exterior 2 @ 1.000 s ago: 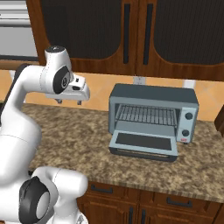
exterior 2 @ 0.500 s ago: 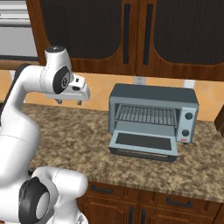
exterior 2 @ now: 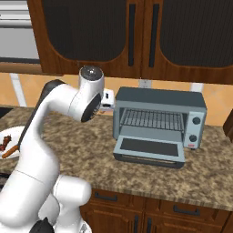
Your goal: Pick up the kebab skewer and baguette bread, and place them inside the toaster oven. Close the toaster oven door and start by setting the timer.
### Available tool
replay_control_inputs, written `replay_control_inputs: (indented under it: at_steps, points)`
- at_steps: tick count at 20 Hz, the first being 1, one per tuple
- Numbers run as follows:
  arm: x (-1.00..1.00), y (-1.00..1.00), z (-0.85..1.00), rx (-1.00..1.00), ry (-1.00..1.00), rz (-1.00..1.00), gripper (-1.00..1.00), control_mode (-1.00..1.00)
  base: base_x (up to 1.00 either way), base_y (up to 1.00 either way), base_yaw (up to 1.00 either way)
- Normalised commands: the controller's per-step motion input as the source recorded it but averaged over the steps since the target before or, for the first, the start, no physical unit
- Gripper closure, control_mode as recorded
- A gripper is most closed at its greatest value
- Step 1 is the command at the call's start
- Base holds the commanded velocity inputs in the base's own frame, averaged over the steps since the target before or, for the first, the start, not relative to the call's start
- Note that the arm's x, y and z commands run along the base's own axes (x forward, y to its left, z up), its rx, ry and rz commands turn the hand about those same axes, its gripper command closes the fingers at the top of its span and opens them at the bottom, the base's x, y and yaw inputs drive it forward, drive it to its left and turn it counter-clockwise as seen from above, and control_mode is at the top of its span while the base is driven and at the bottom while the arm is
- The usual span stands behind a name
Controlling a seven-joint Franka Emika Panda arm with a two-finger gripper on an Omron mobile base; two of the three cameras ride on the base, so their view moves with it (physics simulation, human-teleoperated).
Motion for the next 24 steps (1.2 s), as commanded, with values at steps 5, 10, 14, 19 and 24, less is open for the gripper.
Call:
replay_control_inputs:
  at_steps: [5, 10, 14, 19, 24]
  points:
    - [-0.02, -0.97, -0.09, 0.18, -0.44, 0.16, -1.00, -1.00, 0.00, 0.00, 0.00]
    - [0.07, -0.47, -0.49, 0.07, -0.24, 0.00, -1.00, -1.00, 0.00, 0.00, 0.00]
    - [0.24, -0.36, -0.35, 0.04, -0.21, 0.00, -1.00, -1.00, 0.00, 0.00, 0.00]
    - [0.39, -0.43, -0.26, 0.03, -0.07, 0.00, -1.00, -1.00, 0.00, 0.00, 0.00]
    - [0.52, -0.44, -0.11, 0.02, 0.00, 0.00, -1.00, -1.00, 0.00, 0.00, 0.00]
